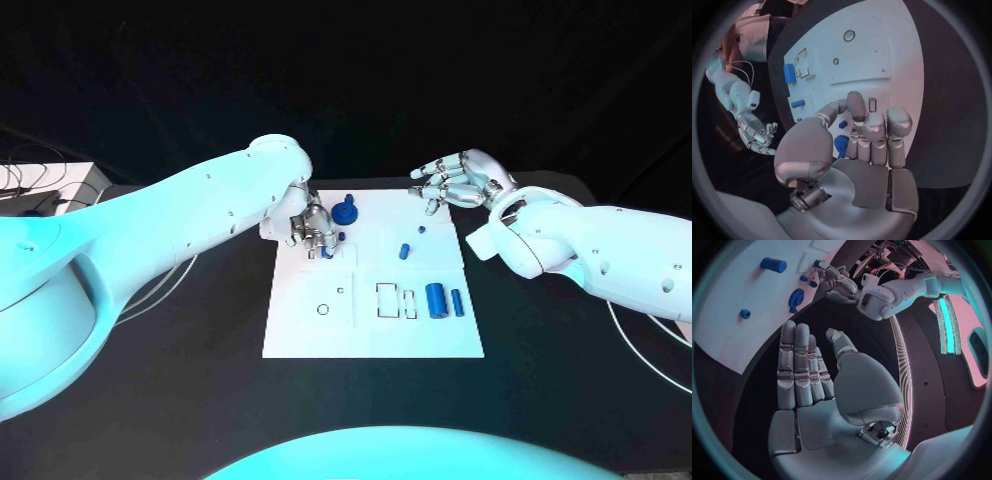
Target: Assemble the parts on the task board
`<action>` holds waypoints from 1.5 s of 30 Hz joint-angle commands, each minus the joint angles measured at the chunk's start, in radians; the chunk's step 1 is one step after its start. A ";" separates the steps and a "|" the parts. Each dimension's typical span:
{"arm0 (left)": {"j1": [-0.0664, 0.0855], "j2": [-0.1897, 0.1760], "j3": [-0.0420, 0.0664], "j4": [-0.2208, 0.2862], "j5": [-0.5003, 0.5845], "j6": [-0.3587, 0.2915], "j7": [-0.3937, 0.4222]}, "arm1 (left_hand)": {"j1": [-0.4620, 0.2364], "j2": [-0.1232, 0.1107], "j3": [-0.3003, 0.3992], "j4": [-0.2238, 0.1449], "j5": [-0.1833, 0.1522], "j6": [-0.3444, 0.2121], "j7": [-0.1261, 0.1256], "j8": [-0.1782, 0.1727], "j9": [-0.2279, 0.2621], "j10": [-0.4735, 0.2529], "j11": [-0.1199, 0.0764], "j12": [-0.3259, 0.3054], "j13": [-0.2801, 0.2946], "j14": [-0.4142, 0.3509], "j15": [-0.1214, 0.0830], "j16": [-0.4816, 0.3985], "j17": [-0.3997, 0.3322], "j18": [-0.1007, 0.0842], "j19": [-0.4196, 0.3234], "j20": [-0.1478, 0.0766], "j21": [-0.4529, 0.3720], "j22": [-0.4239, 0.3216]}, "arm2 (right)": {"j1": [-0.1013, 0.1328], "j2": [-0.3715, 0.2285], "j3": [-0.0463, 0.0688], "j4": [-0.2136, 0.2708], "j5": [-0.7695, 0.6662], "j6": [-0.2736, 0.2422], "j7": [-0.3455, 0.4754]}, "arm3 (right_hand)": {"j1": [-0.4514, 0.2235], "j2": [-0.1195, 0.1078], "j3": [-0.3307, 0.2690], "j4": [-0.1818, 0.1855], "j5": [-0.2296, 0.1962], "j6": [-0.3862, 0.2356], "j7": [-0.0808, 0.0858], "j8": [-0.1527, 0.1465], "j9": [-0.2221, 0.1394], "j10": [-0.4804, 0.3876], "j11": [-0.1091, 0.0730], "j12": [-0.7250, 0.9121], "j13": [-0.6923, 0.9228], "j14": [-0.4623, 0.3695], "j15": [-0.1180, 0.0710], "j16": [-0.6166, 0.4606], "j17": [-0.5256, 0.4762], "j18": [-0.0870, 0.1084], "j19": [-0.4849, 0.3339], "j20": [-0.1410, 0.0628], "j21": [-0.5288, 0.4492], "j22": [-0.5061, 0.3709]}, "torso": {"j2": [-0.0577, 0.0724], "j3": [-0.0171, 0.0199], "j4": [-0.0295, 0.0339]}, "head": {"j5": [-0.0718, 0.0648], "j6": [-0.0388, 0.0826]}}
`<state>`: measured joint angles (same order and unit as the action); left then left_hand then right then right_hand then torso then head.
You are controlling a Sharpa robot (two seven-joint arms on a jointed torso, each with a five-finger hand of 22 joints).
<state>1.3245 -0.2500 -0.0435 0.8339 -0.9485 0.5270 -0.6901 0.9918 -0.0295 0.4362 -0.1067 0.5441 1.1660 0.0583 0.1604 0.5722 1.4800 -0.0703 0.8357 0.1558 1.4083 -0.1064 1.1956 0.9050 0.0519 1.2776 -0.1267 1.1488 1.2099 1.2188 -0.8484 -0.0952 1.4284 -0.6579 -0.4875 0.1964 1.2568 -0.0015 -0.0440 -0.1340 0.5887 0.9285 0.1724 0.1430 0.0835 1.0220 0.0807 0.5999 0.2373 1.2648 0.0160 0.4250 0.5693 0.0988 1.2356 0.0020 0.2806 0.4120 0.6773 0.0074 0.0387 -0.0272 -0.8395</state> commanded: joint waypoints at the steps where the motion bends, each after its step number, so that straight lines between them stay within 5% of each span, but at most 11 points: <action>1: -0.004 0.003 -0.002 -0.005 -0.001 -0.002 0.000 | 0.011 0.027 0.076 -0.078 -0.005 0.064 -0.063 0.003 0.001 0.021 -0.021 0.003 -0.001 0.001 -0.006 0.004 0.000 -0.018 0.001 -0.005 0.004 0.001 | 0.001 0.001 0.001 0.001 -0.014 0.006 0.010 | -0.004 0.000 0.001 -0.006 0.006 -0.002 0.007 -0.006 -0.001 -0.002 -0.001 -0.005 -0.001 0.001 0.000 -0.002 0.001 -0.012 -0.004 -0.001 0.005 0.001 | 0.000 -0.0007 0.0004 | -0.001 0.001; 45: -0.003 -0.006 0.005 -0.003 0.004 -0.039 0.003 | 0.008 0.039 0.066 -0.074 -0.018 0.063 -0.064 0.005 0.001 0.021 -0.021 0.010 -0.015 0.001 -0.006 0.005 -0.002 -0.018 0.001 -0.004 0.003 0.000 | 0.001 0.004 0.001 -0.002 -0.037 0.019 0.006 | -0.001 0.000 0.007 -0.010 0.015 -0.002 0.008 -0.007 -0.001 -0.001 -0.001 -0.007 -0.003 0.001 0.000 -0.003 0.001 -0.012 -0.009 -0.001 0.008 0.004 | 0.000 -0.0015 0.0015 | -0.007 -0.005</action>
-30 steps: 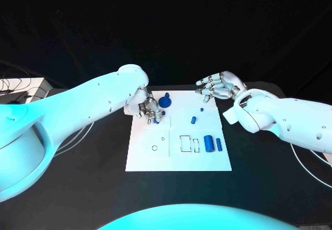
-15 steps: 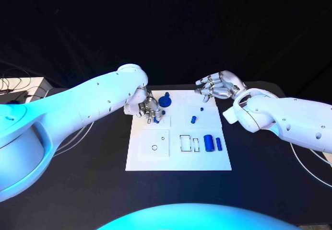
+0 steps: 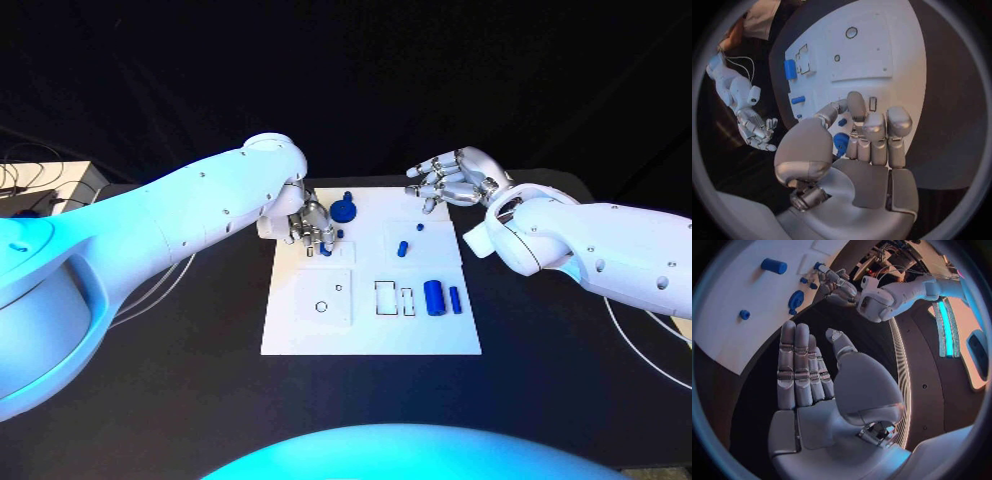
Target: Assemble the parts on the task board
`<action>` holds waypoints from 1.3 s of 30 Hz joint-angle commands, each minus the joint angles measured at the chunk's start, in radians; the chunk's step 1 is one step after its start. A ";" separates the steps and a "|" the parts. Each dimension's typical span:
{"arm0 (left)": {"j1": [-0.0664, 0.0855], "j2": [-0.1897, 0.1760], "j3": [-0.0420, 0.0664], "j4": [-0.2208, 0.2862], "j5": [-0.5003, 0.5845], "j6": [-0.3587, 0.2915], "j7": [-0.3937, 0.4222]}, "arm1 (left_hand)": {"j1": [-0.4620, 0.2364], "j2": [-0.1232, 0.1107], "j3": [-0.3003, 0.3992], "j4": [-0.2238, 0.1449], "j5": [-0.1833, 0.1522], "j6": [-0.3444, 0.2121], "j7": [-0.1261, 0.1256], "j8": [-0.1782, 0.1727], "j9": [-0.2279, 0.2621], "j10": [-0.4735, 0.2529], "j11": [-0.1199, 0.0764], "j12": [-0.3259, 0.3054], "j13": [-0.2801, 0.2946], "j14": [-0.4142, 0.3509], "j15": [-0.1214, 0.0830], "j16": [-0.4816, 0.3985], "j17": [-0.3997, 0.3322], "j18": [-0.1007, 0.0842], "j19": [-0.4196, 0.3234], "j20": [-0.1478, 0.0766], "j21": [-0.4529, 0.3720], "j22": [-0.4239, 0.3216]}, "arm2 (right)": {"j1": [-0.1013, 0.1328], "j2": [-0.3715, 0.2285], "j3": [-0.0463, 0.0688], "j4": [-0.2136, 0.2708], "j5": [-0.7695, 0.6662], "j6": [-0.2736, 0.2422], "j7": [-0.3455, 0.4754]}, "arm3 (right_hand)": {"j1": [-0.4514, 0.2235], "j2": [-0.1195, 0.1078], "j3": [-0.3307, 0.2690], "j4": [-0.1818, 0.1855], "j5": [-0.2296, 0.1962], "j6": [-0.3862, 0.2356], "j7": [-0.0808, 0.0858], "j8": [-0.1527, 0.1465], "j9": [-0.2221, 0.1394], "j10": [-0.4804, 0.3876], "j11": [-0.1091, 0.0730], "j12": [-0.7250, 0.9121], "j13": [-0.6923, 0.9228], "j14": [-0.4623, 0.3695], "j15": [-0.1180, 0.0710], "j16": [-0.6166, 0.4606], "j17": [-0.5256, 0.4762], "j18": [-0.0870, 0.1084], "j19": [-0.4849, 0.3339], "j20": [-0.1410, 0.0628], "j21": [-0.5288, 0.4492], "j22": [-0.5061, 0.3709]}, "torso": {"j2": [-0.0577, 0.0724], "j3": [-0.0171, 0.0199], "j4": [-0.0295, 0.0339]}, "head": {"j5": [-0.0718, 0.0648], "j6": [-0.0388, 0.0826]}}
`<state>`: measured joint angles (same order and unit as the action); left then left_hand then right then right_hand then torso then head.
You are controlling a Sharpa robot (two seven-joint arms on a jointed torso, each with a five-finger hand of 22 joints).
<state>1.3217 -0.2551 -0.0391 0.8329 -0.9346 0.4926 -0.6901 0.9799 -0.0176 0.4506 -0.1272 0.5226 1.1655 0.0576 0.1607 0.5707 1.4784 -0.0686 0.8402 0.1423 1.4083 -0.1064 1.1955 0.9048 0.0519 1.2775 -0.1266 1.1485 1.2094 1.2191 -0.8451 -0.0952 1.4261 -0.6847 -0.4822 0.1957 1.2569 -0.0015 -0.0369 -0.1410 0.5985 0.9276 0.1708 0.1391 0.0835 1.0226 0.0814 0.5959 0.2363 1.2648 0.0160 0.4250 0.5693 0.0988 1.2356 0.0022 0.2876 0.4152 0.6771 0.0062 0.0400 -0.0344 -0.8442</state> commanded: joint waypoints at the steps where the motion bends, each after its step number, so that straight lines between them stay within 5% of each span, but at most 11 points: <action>1: 0.000 -0.002 0.000 -0.002 -0.008 0.002 0.004 | 0.023 0.026 0.055 -0.056 0.006 0.064 -0.063 0.005 0.003 0.023 -0.022 0.005 -0.003 0.001 -0.006 0.005 -0.001 -0.018 0.002 -0.004 0.005 0.002 | 0.001 0.001 0.001 0.000 -0.010 0.014 0.007 | -0.001 0.000 -0.001 -0.003 0.005 -0.001 0.010 -0.003 -0.001 -0.002 -0.002 -0.003 -0.002 0.001 0.000 -0.003 0.001 -0.012 -0.009 -0.001 0.001 0.001 | 0.000 -0.0004 0.0003 | 0.000 -0.001; 20: 0.001 -0.005 0.000 -0.001 0.003 0.075 0.014 | 0.037 0.007 0.090 -0.053 0.014 0.075 -0.066 0.007 0.007 0.028 -0.026 0.007 -0.046 0.001 -0.008 0.006 0.002 -0.025 0.004 -0.009 0.012 0.008 | 0.000 0.004 0.000 -0.004 -0.012 0.018 0.006 | -0.001 -0.001 0.001 -0.006 0.006 -0.002 0.010 -0.004 -0.002 -0.003 -0.002 -0.004 -0.002 -0.001 0.001 -0.004 0.001 -0.012 -0.013 -0.001 0.004 0.004 | 0.001 0.0004 -0.0001 | 0.001 -0.001; 39: 0.001 0.008 0.000 -0.026 0.006 0.053 0.012 | 0.030 0.011 0.092 -0.046 0.009 0.074 -0.067 0.009 0.019 0.028 -0.027 0.019 -0.060 0.001 -0.010 0.007 0.004 -0.025 0.004 -0.010 0.012 0.009 | 0.000 0.007 0.000 -0.006 -0.015 0.018 0.007 | -0.001 -0.001 0.001 -0.006 0.006 -0.002 0.010 -0.004 -0.002 -0.003 -0.002 -0.004 -0.002 -0.001 0.001 -0.004 0.001 -0.012 -0.013 -0.001 0.004 0.004 | 0.000 -0.0003 0.0007 | -0.001 -0.003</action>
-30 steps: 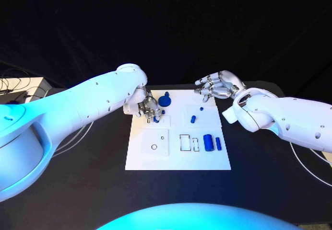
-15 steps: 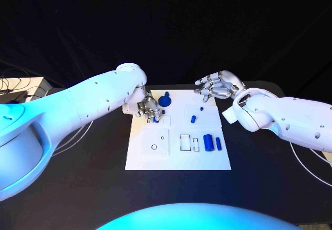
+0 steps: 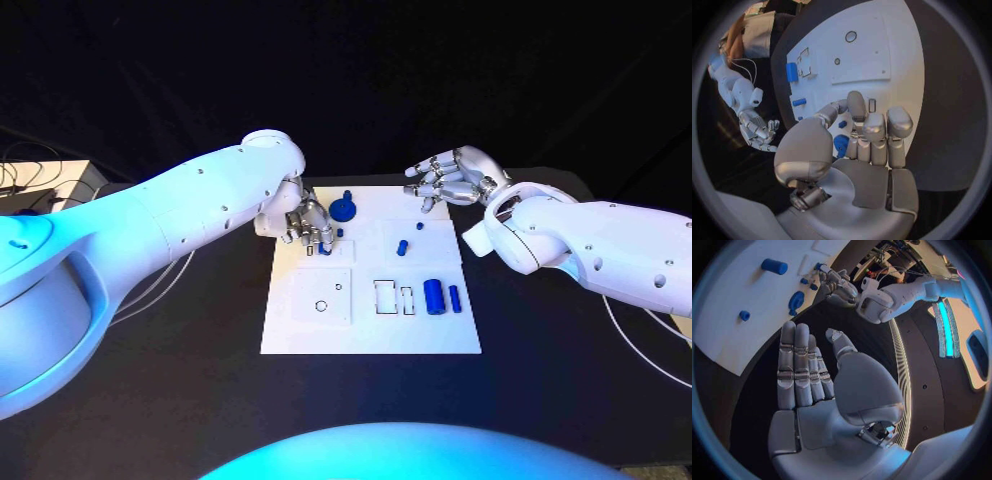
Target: Assemble the parts on the task board
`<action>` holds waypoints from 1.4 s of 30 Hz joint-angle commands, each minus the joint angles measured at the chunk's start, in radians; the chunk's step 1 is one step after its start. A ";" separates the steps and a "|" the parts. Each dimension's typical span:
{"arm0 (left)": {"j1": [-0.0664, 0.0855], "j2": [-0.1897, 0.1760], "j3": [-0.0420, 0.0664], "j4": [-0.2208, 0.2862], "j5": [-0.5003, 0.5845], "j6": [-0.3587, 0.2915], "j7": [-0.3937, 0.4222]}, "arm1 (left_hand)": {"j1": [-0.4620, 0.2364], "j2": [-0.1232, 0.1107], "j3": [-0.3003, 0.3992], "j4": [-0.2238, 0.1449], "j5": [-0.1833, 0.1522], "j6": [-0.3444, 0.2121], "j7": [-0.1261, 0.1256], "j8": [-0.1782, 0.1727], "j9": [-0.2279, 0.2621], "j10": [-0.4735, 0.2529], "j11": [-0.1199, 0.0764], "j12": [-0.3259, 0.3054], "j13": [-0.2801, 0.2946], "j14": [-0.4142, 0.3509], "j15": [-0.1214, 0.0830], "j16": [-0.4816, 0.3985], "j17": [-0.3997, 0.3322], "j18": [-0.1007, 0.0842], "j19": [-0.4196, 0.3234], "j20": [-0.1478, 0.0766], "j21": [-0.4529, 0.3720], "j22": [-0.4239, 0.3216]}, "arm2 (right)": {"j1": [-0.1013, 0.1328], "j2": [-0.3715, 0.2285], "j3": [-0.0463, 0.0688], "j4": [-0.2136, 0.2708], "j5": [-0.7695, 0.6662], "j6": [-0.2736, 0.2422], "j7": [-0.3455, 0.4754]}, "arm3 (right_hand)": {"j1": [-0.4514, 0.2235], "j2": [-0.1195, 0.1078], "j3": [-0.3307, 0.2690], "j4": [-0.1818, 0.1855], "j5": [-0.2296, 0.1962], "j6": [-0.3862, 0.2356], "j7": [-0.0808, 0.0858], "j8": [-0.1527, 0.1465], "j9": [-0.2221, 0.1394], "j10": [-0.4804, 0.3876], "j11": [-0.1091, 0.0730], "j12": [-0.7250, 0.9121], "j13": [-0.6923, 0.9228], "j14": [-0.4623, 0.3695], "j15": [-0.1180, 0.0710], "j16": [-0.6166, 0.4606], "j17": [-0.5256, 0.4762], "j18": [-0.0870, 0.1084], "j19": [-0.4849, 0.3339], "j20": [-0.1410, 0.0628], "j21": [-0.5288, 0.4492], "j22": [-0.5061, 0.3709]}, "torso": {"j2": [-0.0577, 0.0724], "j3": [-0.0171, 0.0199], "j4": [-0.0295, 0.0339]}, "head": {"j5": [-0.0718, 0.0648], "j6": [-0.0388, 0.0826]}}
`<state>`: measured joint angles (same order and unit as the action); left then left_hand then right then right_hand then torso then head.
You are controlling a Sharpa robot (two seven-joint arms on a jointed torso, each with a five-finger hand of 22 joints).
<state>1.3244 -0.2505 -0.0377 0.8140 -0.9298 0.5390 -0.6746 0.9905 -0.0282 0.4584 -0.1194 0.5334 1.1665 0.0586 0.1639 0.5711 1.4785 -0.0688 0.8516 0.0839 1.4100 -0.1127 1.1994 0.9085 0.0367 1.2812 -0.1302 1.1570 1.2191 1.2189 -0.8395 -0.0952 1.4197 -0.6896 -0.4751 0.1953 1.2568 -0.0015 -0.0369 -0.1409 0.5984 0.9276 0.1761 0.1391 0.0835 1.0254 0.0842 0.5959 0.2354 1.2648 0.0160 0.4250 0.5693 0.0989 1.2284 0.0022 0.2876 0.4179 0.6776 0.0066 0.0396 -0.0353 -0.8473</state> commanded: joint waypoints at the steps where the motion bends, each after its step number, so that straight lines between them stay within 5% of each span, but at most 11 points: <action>1: -0.002 0.005 -0.001 -0.008 0.003 0.003 -0.005 | 0.018 0.021 0.082 -0.054 -0.002 0.073 -0.068 0.006 0.019 0.028 -0.027 0.008 -0.002 0.000 -0.003 0.003 0.000 -0.010 0.000 -0.007 0.004 -0.001 | 0.000 0.001 0.000 0.001 -0.010 0.011 0.008 | -0.001 -0.001 0.001 -0.006 0.006 -0.002 0.005 -0.004 -0.002 -0.006 -0.004 -0.004 -0.001 -0.001 0.001 -0.004 0.001 -0.012 -0.006 -0.001 0.004 0.001 | -0.001 -0.0007 0.0014 | 0.000 0.000; 9: -0.002 0.012 -0.002 -0.020 0.021 -0.011 -0.015 | 0.021 0.052 -0.018 -0.032 -0.022 0.076 -0.075 0.010 0.027 0.030 -0.026 0.023 -0.009 0.001 0.001 0.008 0.001 -0.007 0.001 0.001 0.002 -0.002 | 0.000 0.002 0.000 0.000 -0.011 0.012 0.008 | 0.000 -0.001 0.002 -0.008 0.007 -0.002 0.005 -0.004 -0.002 -0.006 -0.004 -0.004 -0.001 -0.002 0.001 -0.004 0.001 -0.012 -0.007 -0.001 0.005 0.002 | -0.002 -0.0005 0.0014 | 0.002 0.000; 18: -0.002 0.017 -0.002 -0.024 0.038 0.004 -0.019 | 0.024 0.064 -0.054 -0.024 -0.032 0.083 -0.078 0.009 0.020 0.030 -0.026 0.027 -0.012 0.002 0.002 0.013 0.005 -0.007 0.000 0.004 0.003 -0.001 | 0.000 0.004 0.000 -0.002 -0.012 0.013 0.008 | 0.000 -0.001 0.002 -0.009 0.007 -0.003 0.005 -0.004 -0.002 -0.006 -0.004 -0.004 -0.002 -0.002 0.001 -0.005 0.001 -0.012 -0.008 -0.001 0.007 0.003 | -0.001 0.0004 -0.0011 | 0.004 0.003; 24: -0.002 0.016 -0.002 -0.025 0.043 -0.004 -0.020 | 0.020 0.094 -0.106 0.005 -0.065 0.089 -0.081 0.010 0.015 0.031 -0.027 0.031 -0.012 0.002 0.002 0.015 0.009 -0.007 0.002 0.004 0.004 -0.001 | 0.000 0.004 0.000 -0.002 -0.012 0.015 0.007 | 0.001 -0.001 0.003 -0.010 0.007 -0.003 0.005 -0.004 -0.002 -0.006 -0.004 -0.005 -0.002 -0.002 0.001 -0.005 0.001 -0.012 -0.010 -0.001 0.008 0.005 | 0.000 0.0005 -0.0010 | 0.003 0.004; 28: -0.002 0.016 -0.002 -0.025 0.044 -0.006 -0.019 | 0.019 0.105 -0.123 0.019 -0.157 0.090 -0.082 0.010 0.013 0.031 -0.028 0.033 -0.013 0.002 0.002 0.016 0.009 -0.007 0.002 0.004 0.004 -0.001 | 0.000 0.004 0.000 -0.002 -0.012 0.016 0.007 | 0.001 -0.001 0.003 -0.010 0.007 -0.003 0.005 -0.004 -0.002 -0.006 -0.004 -0.005 -0.002 -0.002 0.001 -0.005 0.001 -0.012 -0.010 -0.001 0.008 0.005 | 0.000 0.0006 0.0006 | 0.001 0.003; 42: -0.002 0.014 -0.002 -0.024 0.039 -0.016 -0.018 | 0.038 0.102 -0.225 0.048 -0.185 0.094 -0.087 0.011 0.004 0.031 -0.028 0.035 -0.013 0.003 0.001 0.016 0.010 -0.007 0.002 0.004 0.004 -0.002 | 0.000 0.003 0.000 -0.001 -0.028 0.017 0.006 | 0.000 0.000 0.003 -0.011 0.008 -0.003 0.005 -0.004 -0.002 -0.006 -0.004 -0.005 -0.002 -0.003 0.001 -0.005 0.001 -0.013 -0.012 -0.001 0.009 0.006 | -0.001 -0.0011 0.0009 | 0.002 0.005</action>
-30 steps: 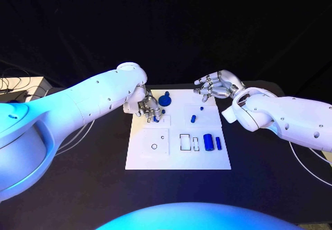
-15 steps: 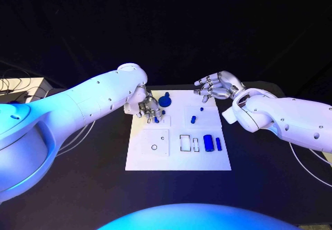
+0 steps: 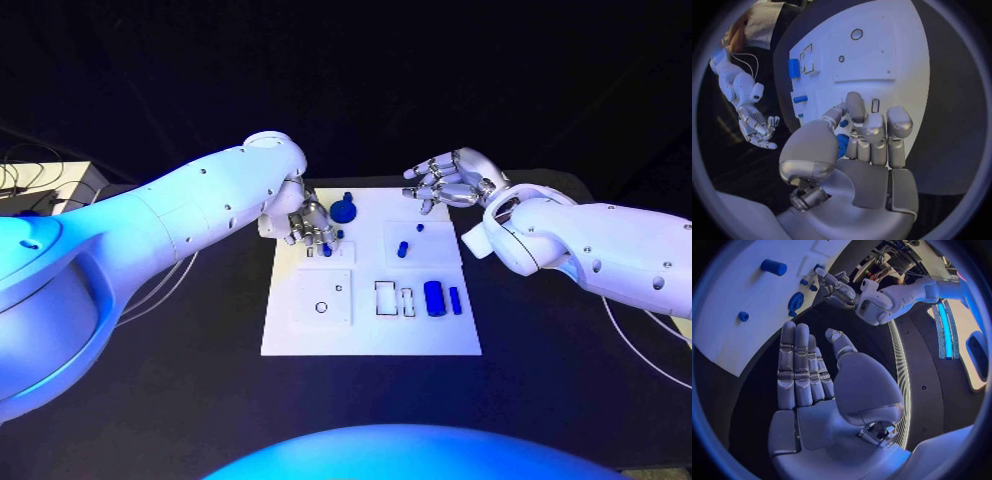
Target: Assemble the parts on the task board
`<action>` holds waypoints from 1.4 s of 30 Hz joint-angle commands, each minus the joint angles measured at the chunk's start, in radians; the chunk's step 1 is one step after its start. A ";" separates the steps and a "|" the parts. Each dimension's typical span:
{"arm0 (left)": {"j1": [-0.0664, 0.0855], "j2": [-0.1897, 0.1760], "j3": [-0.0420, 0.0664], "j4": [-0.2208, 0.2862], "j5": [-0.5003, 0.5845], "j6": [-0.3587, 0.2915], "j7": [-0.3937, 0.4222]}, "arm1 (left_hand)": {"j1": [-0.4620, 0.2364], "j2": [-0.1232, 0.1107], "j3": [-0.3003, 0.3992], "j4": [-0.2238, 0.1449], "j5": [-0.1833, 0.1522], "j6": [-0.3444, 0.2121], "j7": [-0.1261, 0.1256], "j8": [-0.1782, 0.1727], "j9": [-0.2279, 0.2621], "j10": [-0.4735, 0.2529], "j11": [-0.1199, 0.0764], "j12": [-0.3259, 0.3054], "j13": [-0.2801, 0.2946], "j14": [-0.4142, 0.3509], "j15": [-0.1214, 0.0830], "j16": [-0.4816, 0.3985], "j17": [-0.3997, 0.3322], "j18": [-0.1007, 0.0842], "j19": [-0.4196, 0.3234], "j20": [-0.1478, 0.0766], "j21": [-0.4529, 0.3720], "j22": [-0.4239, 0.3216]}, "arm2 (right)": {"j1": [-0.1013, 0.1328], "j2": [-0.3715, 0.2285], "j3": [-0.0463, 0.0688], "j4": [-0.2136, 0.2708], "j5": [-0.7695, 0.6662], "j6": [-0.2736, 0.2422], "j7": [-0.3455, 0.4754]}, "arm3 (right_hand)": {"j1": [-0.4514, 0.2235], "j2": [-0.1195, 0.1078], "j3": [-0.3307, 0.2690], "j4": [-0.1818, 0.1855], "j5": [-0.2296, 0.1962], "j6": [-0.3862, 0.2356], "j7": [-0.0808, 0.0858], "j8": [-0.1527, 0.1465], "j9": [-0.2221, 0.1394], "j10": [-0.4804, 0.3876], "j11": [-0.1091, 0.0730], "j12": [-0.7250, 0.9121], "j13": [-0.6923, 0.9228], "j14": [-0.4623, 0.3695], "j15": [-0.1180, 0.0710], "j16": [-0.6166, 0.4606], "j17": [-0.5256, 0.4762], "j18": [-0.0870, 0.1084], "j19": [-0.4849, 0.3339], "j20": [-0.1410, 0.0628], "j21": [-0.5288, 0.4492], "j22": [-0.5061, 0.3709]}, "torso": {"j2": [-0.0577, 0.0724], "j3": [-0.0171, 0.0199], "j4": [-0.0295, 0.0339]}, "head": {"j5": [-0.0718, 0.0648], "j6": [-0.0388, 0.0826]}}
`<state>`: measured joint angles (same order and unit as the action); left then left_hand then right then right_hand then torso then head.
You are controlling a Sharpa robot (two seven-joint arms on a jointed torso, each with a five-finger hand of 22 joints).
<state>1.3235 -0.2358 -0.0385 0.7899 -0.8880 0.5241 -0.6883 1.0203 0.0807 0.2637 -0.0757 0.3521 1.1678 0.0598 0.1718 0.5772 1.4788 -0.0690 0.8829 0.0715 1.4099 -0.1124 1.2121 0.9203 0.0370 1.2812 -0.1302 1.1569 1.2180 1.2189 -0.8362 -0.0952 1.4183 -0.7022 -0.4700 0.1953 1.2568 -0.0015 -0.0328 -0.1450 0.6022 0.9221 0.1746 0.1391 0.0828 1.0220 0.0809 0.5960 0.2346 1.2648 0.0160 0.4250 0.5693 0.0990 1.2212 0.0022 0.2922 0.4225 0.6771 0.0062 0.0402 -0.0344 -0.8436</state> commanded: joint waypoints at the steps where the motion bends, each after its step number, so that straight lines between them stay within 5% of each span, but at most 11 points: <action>1: -0.001 -0.001 -0.001 0.000 -0.004 -0.002 -0.004 | 0.016 -0.006 -0.049 0.004 -0.004 0.093 -0.087 0.003 -0.003 0.031 -0.029 0.003 -0.001 0.003 0.001 0.003 -0.002 -0.007 0.002 0.004 0.004 -0.001 | 0.000 0.000 0.001 0.001 -0.016 0.012 0.006 | 0.000 0.000 -0.001 -0.007 0.004 0.002 0.007 -0.004 -0.001 -0.003 -0.001 -0.005 -0.001 -0.003 0.001 -0.005 0.001 -0.013 -0.005 -0.001 0.004 0.001 | 0.000 -0.0008 0.0002 | 0.001 0.000; 10: -0.001 -0.011 -0.001 0.013 -0.009 0.011 -0.003 | 0.037 -0.050 -0.166 0.001 -0.006 0.099 -0.091 -0.001 -0.011 0.031 -0.030 -0.002 -0.001 0.002 0.001 0.000 -0.005 -0.008 0.000 0.003 0.000 -0.004 | 0.000 -0.001 0.001 0.001 -0.017 0.012 0.007 | 0.001 -0.001 -0.001 -0.009 0.004 0.002 0.007 -0.004 -0.001 -0.003 0.000 -0.006 -0.002 -0.003 0.001 -0.006 0.000 -0.013 -0.006 -0.001 0.004 0.002 | -0.001 -0.0005 0.0001 | 0.000 -0.001; 31: -0.002 -0.046 0.002 0.061 -0.030 -0.036 0.024 | 0.040 -0.059 -0.333 0.055 -0.023 0.109 -0.091 0.003 -0.018 0.031 -0.029 -0.002 -0.001 0.002 0.000 -0.004 -0.007 -0.009 0.001 0.002 -0.002 -0.007 | 0.000 -0.003 0.001 0.002 -0.017 0.012 0.008 | 0.002 -0.001 -0.001 -0.010 0.004 0.002 0.007 -0.004 -0.001 -0.004 0.000 -0.006 -0.002 -0.003 0.001 -0.006 0.000 -0.013 -0.007 -0.001 0.006 0.004 | 0.000 -0.0003 -0.0005 | -0.001 0.003; 32: -0.002 -0.049 0.004 0.065 -0.028 -0.039 0.025 | 0.038 -0.058 -0.355 0.061 -0.033 0.109 -0.091 0.004 -0.017 0.032 -0.029 -0.002 -0.001 0.002 0.000 -0.004 -0.007 -0.009 0.000 0.002 -0.002 -0.007 | 0.000 -0.003 0.001 0.002 -0.017 0.012 0.008 | 0.002 -0.001 -0.001 -0.010 0.004 0.002 0.007 -0.004 -0.001 -0.004 0.000 -0.006 -0.002 -0.003 0.001 -0.006 0.000 -0.013 -0.007 -0.001 0.006 0.004 | -0.001 -0.0001 -0.0005 | -0.001 0.003; 35: -0.002 -0.060 0.012 0.082 -0.023 -0.046 0.029 | 0.021 -0.063 -0.405 0.085 -0.217 0.109 -0.086 0.006 -0.014 0.031 -0.027 -0.004 -0.001 0.001 0.001 -0.008 -0.012 -0.009 0.001 0.002 -0.002 -0.007 | 0.000 -0.004 0.001 0.002 -0.017 0.011 0.008 | 0.002 0.000 0.000 -0.012 0.005 0.002 0.007 -0.003 -0.001 -0.003 0.000 -0.006 -0.002 -0.003 0.001 -0.006 0.000 -0.013 -0.008 -0.001 0.007 0.005 | -0.001 0.0001 -0.0001 | -0.001 0.004; 37: -0.002 -0.072 0.022 0.100 -0.018 -0.051 0.030 | 0.018 -0.067 -0.417 0.095 -0.291 0.108 -0.085 0.006 -0.014 0.031 -0.026 -0.005 -0.001 0.001 0.002 -0.009 -0.014 -0.009 0.000 0.003 -0.004 -0.008 | 0.000 -0.004 0.001 0.001 -0.017 0.011 0.009 | 0.002 0.000 0.000 -0.012 0.005 0.002 0.007 -0.003 -0.001 -0.003 0.000 -0.006 -0.002 -0.003 0.001 -0.006 0.000 -0.013 -0.008 -0.001 0.007 0.005 | -0.001 -0.0004 0.0003 | -0.001 0.006; 42: -0.002 -0.108 0.055 0.148 0.010 -0.076 0.027 | 0.017 -0.086 -0.436 0.120 -0.301 0.094 -0.080 -0.001 -0.018 0.029 -0.024 -0.008 0.003 -0.001 0.001 -0.015 -0.021 -0.007 -0.003 0.001 -0.011 -0.015 | -0.001 -0.005 0.001 -0.001 -0.017 0.010 0.010 | 0.002 0.000 0.000 -0.012 0.006 0.002 0.007 -0.003 -0.001 -0.003 0.000 -0.006 -0.003 -0.003 0.001 -0.006 0.000 -0.013 -0.008 -0.001 0.007 0.006 | -0.003 -0.0012 -0.0001 | 0.000 0.008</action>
<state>1.3210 -0.3364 0.0129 0.9235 -0.9034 0.4779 -0.6740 1.0339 0.0023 -0.1702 0.0420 0.0540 1.2663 -0.0207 0.1744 0.5610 1.4653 -0.0929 0.8780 0.0724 1.4097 -0.1126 1.2010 0.8995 0.0370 1.2812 -0.1302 1.1489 1.2042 1.2183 -0.8402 -0.0953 1.4182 -0.7111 -0.4681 0.1956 1.2568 -0.0015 -0.0328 -0.1505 0.6028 0.9223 0.1745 0.1391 0.0829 1.0237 0.0825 0.5960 0.2329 1.2648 0.0160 0.4250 0.5693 0.0989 1.2212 0.0022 0.2960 0.4270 0.6758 0.0060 0.0400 -0.0354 -0.8366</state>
